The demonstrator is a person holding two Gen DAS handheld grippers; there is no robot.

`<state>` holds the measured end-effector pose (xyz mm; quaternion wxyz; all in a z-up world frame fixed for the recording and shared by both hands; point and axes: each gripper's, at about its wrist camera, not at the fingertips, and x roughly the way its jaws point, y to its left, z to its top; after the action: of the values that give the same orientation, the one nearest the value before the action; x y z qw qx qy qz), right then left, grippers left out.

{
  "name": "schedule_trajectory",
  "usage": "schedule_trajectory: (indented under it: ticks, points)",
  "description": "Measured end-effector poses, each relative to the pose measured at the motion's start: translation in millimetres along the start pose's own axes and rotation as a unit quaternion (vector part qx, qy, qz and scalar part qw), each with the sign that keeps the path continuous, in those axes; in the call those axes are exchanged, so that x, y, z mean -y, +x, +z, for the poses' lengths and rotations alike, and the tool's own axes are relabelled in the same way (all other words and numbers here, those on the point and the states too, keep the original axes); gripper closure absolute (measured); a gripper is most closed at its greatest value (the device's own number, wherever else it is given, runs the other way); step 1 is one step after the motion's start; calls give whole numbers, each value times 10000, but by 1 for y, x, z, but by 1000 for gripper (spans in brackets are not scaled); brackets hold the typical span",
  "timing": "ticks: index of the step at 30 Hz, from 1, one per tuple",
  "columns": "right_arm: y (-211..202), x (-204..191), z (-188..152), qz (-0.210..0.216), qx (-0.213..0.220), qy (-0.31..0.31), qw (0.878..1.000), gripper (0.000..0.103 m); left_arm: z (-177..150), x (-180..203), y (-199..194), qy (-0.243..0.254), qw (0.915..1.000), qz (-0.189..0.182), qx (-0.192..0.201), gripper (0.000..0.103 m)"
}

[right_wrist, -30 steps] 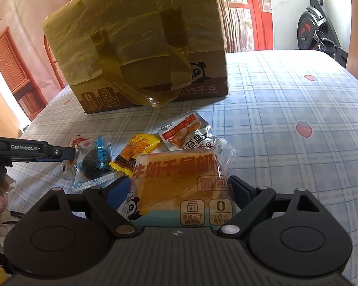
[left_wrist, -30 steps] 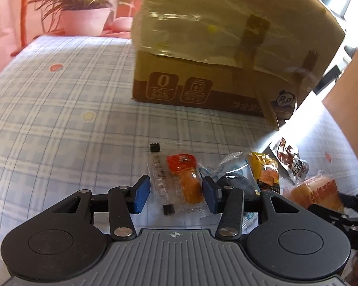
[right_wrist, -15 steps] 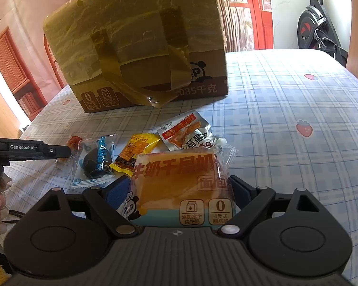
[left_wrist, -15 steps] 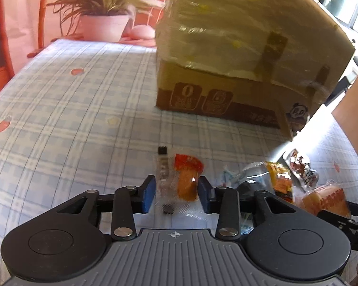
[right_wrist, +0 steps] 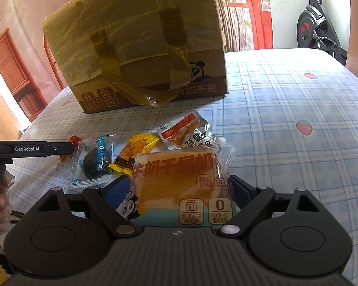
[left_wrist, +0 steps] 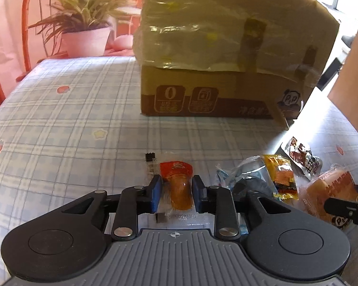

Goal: Organize snacks
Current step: 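Lower the left tool onto the small orange packet and close it while the right tool holds the bread, then carry the orange packet and milk bread bag over the box with both tools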

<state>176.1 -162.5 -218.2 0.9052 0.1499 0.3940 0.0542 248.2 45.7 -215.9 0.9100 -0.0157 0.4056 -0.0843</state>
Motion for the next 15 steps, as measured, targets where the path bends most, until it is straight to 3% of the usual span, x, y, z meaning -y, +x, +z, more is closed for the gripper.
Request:
schedule_trajectory:
  ticks: [5,15]
  points:
    - [1,1,0,-18,-17,51,10000,13,-1,1,-8,28,9999,-37,156,82]
    - [-1,2,0,-14,-41,57,10000,13,1,-3,-27,-180,9985,-260,437,82]
